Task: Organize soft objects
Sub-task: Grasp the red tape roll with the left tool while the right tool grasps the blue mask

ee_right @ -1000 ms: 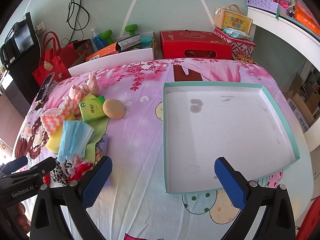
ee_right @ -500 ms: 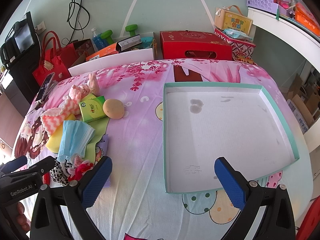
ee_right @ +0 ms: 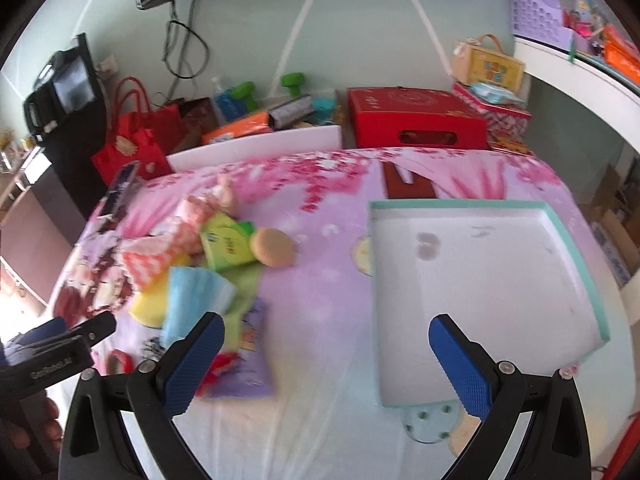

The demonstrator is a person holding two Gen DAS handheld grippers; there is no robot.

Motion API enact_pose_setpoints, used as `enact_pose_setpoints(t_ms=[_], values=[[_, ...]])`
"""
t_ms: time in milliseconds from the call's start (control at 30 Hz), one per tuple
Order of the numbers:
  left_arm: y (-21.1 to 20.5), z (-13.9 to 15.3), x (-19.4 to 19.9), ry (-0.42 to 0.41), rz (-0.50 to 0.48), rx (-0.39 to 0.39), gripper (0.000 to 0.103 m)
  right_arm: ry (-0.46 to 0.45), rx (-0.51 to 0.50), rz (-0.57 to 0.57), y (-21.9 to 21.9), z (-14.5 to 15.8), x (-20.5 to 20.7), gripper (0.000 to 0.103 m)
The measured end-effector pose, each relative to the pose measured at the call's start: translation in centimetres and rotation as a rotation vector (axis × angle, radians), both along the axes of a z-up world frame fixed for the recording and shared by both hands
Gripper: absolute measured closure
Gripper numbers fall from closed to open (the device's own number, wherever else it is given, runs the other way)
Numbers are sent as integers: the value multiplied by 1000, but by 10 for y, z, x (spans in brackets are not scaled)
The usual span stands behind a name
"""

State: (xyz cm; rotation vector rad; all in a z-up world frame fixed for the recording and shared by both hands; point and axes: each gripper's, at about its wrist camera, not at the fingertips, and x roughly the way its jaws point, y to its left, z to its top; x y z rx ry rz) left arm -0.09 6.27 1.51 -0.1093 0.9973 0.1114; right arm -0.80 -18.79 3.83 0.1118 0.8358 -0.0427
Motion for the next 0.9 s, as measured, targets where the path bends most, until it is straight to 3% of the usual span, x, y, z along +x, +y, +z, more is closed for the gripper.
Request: enact_pose_setpoints(t_ms=[167, 400, 767, 900], values=[[21, -12, -1, 11, 55, -40, 0, 18, 28, 41, 20, -4, 13, 0], [18, -42, -2, 96, -12, -53, 0, 54, 84, 101, 45, -16, 31, 0], [35, -75, -5, 231, 15, -99, 0, 147, 113, 164, 74, -48, 51, 0], [34, -80, -7, 246, -2, -116, 0, 156, 113, 176, 82, -54, 57, 8]])
